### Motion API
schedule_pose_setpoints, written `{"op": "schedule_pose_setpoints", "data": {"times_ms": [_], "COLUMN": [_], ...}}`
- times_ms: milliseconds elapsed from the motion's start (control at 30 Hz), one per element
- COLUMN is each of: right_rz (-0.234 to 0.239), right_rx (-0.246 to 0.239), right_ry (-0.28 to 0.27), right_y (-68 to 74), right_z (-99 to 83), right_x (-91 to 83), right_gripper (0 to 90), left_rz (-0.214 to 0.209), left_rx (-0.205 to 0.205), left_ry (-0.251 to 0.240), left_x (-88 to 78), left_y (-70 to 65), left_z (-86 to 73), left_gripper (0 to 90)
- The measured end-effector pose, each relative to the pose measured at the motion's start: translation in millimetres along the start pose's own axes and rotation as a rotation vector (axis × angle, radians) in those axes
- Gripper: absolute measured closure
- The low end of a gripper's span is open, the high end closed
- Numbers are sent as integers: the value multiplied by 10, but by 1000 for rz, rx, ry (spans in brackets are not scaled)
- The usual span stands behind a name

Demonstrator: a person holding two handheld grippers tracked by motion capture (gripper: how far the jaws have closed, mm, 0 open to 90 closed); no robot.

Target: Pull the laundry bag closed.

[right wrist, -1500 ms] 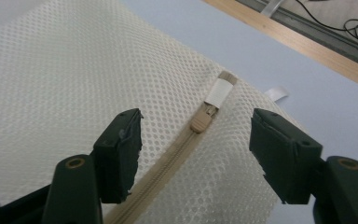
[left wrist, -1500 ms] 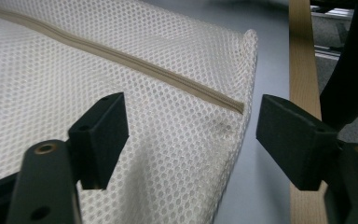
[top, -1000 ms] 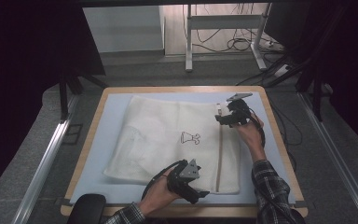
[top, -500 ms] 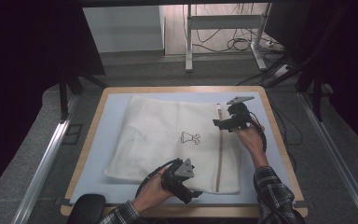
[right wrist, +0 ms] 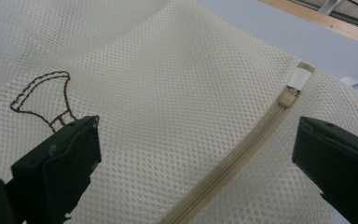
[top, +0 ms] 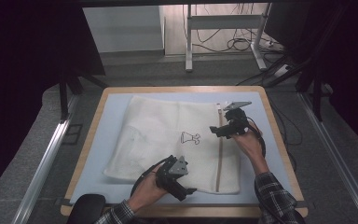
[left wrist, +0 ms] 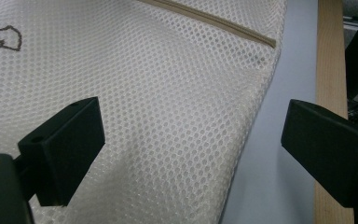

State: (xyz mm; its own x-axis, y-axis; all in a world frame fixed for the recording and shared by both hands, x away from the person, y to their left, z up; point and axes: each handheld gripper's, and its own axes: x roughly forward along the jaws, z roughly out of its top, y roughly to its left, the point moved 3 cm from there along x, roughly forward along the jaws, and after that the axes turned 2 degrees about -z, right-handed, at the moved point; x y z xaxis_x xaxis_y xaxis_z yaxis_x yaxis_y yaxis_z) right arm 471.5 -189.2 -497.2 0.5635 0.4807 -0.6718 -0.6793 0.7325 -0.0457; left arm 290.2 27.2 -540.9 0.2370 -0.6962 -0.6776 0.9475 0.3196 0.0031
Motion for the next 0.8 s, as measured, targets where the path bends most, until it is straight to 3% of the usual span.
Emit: {"op": "schedule_pose_setpoints", "data": {"times_ms": [233,500,800], "right_rz": [3,14,14], "right_rx": [-16,-22,-59], "right_ry": [3,2,-5], "right_y": [76,149,233], "right_z": [-31,-61,-80], "right_x": [-43,-84,-158], "right_gripper": [0,0,0], "left_rz": [35,36,22], "left_rx": [6,6,-30], "left_ry": [10,-2,-34], "left_x": [-36,-82,-147], "left_y": [30,54,93], "left_z": [-27,-42,-55], "left_gripper": [18,11,28]}}
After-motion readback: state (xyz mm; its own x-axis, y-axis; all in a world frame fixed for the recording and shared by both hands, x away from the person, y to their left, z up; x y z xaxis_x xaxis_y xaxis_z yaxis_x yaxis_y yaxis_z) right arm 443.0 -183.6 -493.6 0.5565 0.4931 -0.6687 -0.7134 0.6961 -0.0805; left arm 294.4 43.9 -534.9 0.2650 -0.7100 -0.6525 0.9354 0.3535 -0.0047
